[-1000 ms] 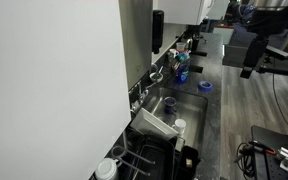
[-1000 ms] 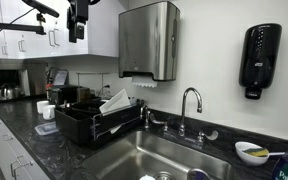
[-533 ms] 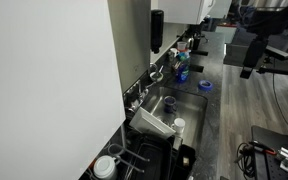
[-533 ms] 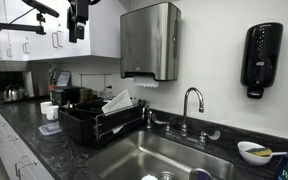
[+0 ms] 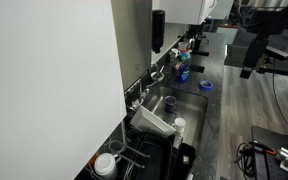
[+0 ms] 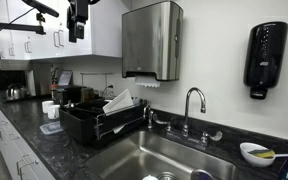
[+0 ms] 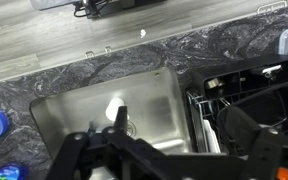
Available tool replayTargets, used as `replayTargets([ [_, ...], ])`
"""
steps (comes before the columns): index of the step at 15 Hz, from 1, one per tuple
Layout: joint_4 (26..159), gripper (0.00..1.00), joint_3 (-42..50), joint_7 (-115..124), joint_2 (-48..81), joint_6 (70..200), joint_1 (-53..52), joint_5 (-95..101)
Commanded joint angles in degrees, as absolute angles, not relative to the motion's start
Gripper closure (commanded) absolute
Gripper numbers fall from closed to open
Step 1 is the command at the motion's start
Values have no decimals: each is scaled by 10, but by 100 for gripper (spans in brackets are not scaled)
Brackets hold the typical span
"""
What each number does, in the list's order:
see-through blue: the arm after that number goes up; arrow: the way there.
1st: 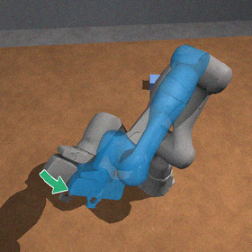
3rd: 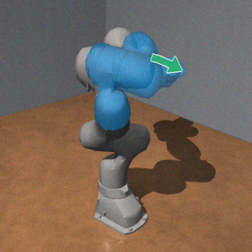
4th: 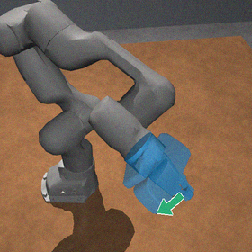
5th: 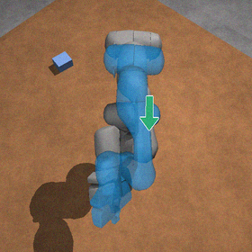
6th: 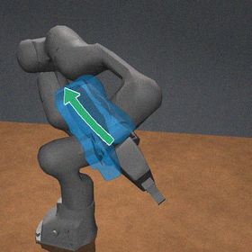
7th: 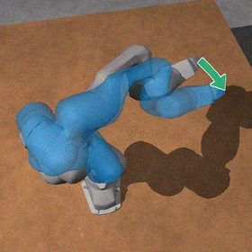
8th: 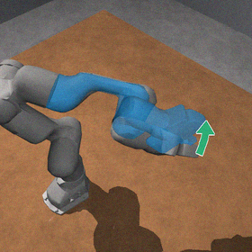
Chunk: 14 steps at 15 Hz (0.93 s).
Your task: Pick the cups from the sink and put them in the rack
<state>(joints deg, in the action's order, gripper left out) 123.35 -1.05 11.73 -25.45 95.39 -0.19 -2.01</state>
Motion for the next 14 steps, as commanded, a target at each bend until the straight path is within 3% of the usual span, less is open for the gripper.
replayTargets([
  [1,1232,0,-15,115,-254,953,4,-22],
  [14,1231,0,-18,132,-238,969,5,-30],
])
